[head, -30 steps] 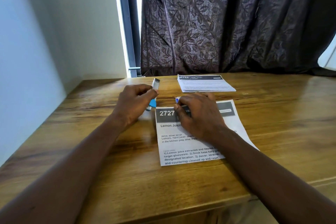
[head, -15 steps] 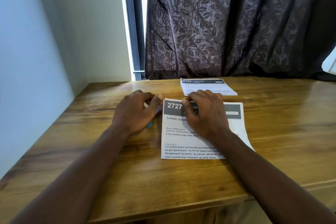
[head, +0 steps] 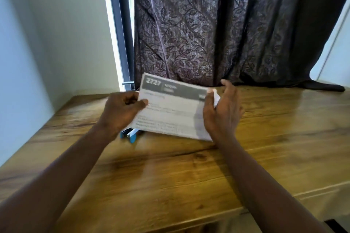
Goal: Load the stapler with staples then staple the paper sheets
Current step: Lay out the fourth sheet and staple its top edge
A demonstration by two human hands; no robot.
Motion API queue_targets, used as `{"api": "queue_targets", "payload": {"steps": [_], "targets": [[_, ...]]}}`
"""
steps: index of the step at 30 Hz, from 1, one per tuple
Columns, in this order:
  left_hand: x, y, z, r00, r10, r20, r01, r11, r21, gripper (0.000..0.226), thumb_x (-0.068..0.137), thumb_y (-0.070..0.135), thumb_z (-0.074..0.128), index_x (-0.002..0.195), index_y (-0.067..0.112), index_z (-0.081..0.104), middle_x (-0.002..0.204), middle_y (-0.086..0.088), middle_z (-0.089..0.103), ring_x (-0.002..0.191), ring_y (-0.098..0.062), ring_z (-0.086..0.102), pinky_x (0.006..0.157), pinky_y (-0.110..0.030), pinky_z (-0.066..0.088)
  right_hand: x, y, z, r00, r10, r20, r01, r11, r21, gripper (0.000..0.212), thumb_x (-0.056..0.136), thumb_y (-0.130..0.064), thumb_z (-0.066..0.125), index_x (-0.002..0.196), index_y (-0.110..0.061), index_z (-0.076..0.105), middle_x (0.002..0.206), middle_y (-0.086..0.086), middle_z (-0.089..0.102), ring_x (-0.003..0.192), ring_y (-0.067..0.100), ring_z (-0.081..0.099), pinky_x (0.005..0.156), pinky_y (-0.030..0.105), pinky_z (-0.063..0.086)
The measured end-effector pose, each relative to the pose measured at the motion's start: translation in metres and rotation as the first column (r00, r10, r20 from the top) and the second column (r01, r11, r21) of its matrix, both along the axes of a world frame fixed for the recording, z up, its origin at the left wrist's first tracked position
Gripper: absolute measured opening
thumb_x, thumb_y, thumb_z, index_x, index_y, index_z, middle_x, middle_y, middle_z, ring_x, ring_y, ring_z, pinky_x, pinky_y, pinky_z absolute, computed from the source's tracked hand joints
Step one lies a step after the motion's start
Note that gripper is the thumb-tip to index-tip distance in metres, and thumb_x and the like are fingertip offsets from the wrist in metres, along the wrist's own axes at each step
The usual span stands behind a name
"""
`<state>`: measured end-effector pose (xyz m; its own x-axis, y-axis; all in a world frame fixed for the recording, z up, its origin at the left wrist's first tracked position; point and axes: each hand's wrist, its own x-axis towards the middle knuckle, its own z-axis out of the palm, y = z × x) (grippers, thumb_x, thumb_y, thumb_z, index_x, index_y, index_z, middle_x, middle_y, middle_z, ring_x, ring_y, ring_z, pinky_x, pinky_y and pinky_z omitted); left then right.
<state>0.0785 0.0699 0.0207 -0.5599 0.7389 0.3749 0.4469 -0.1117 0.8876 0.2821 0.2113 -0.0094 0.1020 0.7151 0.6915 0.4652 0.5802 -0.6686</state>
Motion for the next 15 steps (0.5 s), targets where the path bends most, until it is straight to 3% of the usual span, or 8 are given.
{"api": "queue_targets", "payload": {"steps": [1, 3, 5, 7, 10, 15], "targets": [[-0.007, 0.009, 0.004, 0.998, 0.055, 0.018, -0.056, 0.998, 0.039, 0.004, 0.091, 0.010, 0.073, 0.093, 0.011, 0.076, 0.086, -0.003, 0.078, 0.072, -0.012, 0.076, 0.059, -0.022, 0.059, 0.004, 0.011, -0.002, 1.000, -0.019, 0.006, 0.019, 0.993, -0.118, 0.053, 0.099, -0.048, 0.046, 0.144, -0.021, 0.041, 0.139, 0.008, 0.049, 0.130, 0.031, 0.045, 0.104, 0.050, 0.032], [-0.019, 0.031, 0.015, 0.989, 0.139, 0.053, -0.143, 0.986, 0.088, 0.001, 0.089, 0.014, 0.076, 0.090, 0.014, 0.076, 0.084, -0.003, 0.076, 0.068, -0.010, 0.071, 0.058, -0.022, 0.051, 0.013, 0.031, -0.010, 0.973, -0.007, 0.232, 0.091, 0.932, -0.351, 0.063, 0.098, -0.053, 0.043, 0.149, -0.017, 0.035, 0.147, 0.013, 0.043, 0.137, 0.035, 0.039, 0.110, 0.054, 0.029], [-0.025, 0.059, 0.024, 0.980, 0.158, 0.122, -0.170, 0.981, 0.095, 0.007, 0.088, 0.017, 0.077, 0.083, 0.018, 0.074, 0.083, -0.004, 0.074, 0.065, -0.012, 0.066, 0.059, -0.022, 0.047, 0.018, 0.042, -0.019, 0.833, 0.104, 0.543, 0.192, 0.866, -0.461, 0.067, 0.095, -0.056, 0.043, 0.146, -0.013, 0.041, 0.152, 0.016, 0.039, 0.142, 0.036, 0.033, 0.115, 0.055, 0.025], [-0.025, 0.090, 0.030, 0.968, 0.138, 0.210, -0.153, 0.987, 0.057, 0.008, 0.088, 0.015, 0.078, 0.082, 0.018, 0.072, 0.088, -0.007, 0.076, 0.072, -0.018, 0.072, 0.061, -0.026, 0.052, 0.016, 0.044, -0.025, 0.696, 0.195, 0.691, 0.212, 0.864, -0.456, 0.064, 0.096, -0.056, 0.037, 0.141, -0.012, 0.049, 0.154, 0.016, 0.038, 0.144, 0.035, 0.031, 0.117, 0.056, 0.022], [-0.018, 0.139, 0.033, 0.948, 0.124, 0.292, -0.121, 0.992, -0.029, 0.010, 0.086, 0.012, 0.080, 0.080, 0.014, 0.071, 0.093, -0.011, 0.078, 0.077, -0.023, 0.073, 0.067, -0.031, 0.059, 0.013, 0.042, -0.027, 0.648, 0.208, 0.733, 0.179, 0.894, -0.411, 0.062, 0.099, -0.053, 0.031, 0.140, -0.011, 0.050, 0.152, 0.012, 0.040, 0.145, 0.033, 0.030, 0.117, 0.055, 0.022], [-0.010, 0.201, 0.025, 0.964, 0.160, 0.212, -0.126, 0.979, -0.163, 0.015, 0.078, 0.013, 0.087, 0.081, 0.010, 0.073, 0.094, -0.012, 0.078, 0.069, -0.020, 0.068, 0.074, -0.035, 0.062, 0.013, 0.041, -0.027, 0.655, 0.190, 0.731, 0.184, 0.898, -0.399, 0.063, 0.097, -0.052, 0.031, 0.141, -0.011, 0.049, 0.151, 0.011, 0.042, 0.146, 0.033, 0.029, 0.118, 0.053, 0.021]]}}
